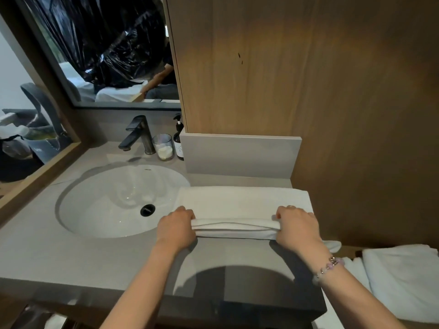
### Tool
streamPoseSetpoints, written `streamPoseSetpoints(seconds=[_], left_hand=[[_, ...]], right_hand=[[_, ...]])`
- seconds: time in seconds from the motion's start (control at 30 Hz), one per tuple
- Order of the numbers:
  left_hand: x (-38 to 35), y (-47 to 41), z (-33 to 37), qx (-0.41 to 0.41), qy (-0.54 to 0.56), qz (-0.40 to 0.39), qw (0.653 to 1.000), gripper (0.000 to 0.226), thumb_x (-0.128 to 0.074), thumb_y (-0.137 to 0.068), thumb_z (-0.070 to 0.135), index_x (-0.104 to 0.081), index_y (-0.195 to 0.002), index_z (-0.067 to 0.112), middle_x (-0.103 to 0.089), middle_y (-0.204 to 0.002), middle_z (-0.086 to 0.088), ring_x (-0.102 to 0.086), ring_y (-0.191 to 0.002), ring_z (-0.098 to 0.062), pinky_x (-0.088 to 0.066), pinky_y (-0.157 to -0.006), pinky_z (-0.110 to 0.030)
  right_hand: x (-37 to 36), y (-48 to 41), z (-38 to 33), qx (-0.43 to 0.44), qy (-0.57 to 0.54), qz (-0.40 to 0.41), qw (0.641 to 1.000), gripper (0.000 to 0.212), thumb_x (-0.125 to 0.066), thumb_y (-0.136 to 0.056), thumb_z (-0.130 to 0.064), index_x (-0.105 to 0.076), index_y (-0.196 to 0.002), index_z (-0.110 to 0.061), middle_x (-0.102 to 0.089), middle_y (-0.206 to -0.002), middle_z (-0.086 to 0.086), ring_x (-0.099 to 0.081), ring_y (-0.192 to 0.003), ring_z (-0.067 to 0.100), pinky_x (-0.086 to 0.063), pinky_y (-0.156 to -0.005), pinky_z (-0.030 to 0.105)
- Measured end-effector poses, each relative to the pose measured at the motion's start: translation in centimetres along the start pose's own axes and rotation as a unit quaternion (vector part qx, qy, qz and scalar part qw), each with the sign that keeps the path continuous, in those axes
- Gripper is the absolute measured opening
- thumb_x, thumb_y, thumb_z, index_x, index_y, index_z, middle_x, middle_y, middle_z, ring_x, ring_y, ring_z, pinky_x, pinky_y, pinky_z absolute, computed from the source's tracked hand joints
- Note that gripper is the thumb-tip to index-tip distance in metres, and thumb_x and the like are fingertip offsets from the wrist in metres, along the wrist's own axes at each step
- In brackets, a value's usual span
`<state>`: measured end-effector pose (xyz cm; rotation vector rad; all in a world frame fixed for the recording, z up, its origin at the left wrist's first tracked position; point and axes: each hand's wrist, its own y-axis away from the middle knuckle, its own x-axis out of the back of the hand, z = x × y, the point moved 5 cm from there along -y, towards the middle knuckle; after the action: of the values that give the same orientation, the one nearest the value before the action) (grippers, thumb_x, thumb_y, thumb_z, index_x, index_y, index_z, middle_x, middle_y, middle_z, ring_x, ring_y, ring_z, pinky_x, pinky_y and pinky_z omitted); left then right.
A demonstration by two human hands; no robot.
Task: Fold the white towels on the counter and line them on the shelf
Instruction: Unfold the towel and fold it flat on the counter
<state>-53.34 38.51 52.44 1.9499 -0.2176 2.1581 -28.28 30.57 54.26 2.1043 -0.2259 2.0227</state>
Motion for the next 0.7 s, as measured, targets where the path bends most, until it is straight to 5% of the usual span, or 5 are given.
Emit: streamPoseSetpoints(seconds=[0.13, 0.27, 0.43, 0.53, 0.7], left_hand=[[0.0, -2.3, -1.5, 0.013, 0.078, -0.053, 0.995, 0.023, -0.051, -0.078, 0.014, -0.069, -0.093, 0.017, -0.060, -0.104, -0.004, -0.057, -0.099, -0.024, -0.046, -0.077, -0.029], [-0.4, -3.3, -3.1, 0.049, 0.186, -0.123, 0.974, 0.022, -0.052, -0.077, 0.011, -0.054, -0.056, 0.019, -0.055, -0.061, 0.001, -0.052, -0.063, -0.016, -0.038, -0.053, -0.023], [-1.0, -3.8, -4.9, 0.063, 0.288, -0.122, 0.948, 0.028, -0.066, -0.077, 0.029, -0.054, -0.058, 0.012, -0.056, -0.059, 0.002, -0.052, -0.062, -0.013, -0.038, -0.059, -0.023], [-1.3, -3.7, -5.7, 0.067, 0.356, -0.112, 0.926, 0.032, -0.068, -0.081, 0.028, -0.056, -0.059, 0.008, -0.058, -0.059, 0.006, -0.053, -0.060, -0.013, -0.039, -0.061, -0.027], [-1.9, -3.2, -6.1, 0.091, 0.369, -0.067, 0.922, 0.045, -0.054, -0.093, 0.018, -0.028, -0.057, 0.017, -0.031, -0.051, 0.008, -0.029, -0.053, -0.014, -0.023, -0.054, -0.028]], right_hand=[[0.0, -1.7, 2.1, -0.047, 0.014, -0.053, 0.997, 0.031, -0.054, -0.079, -0.027, -0.057, -0.110, -0.024, -0.062, -0.108, -0.001, -0.055, -0.104, 0.019, -0.034, -0.092, 0.034], [-1.3, -2.3, 4.7, -0.070, -0.054, -0.102, 0.991, 0.033, -0.057, -0.075, -0.028, -0.058, -0.108, -0.025, -0.063, -0.107, -0.004, -0.057, -0.100, 0.018, -0.039, -0.088, 0.031], [-3.2, -2.3, 8.2, -0.084, -0.229, -0.146, 0.959, 0.013, -0.064, -0.067, -0.013, -0.060, -0.078, -0.020, -0.063, -0.085, -0.001, -0.060, -0.079, 0.019, -0.045, -0.061, 0.027], [-3.8, -2.1, 10.0, -0.093, -0.346, -0.130, 0.925, 0.005, -0.065, -0.082, -0.012, -0.065, -0.077, -0.014, -0.066, -0.081, 0.002, -0.061, -0.076, 0.018, -0.045, -0.065, 0.027], [-4.9, -1.5, 11.6, -0.120, -0.455, -0.099, 0.877, 0.026, -0.059, -0.091, -0.025, -0.066, -0.089, -0.001, -0.061, -0.079, 0.003, -0.053, -0.073, 0.016, -0.039, -0.066, 0.029]])
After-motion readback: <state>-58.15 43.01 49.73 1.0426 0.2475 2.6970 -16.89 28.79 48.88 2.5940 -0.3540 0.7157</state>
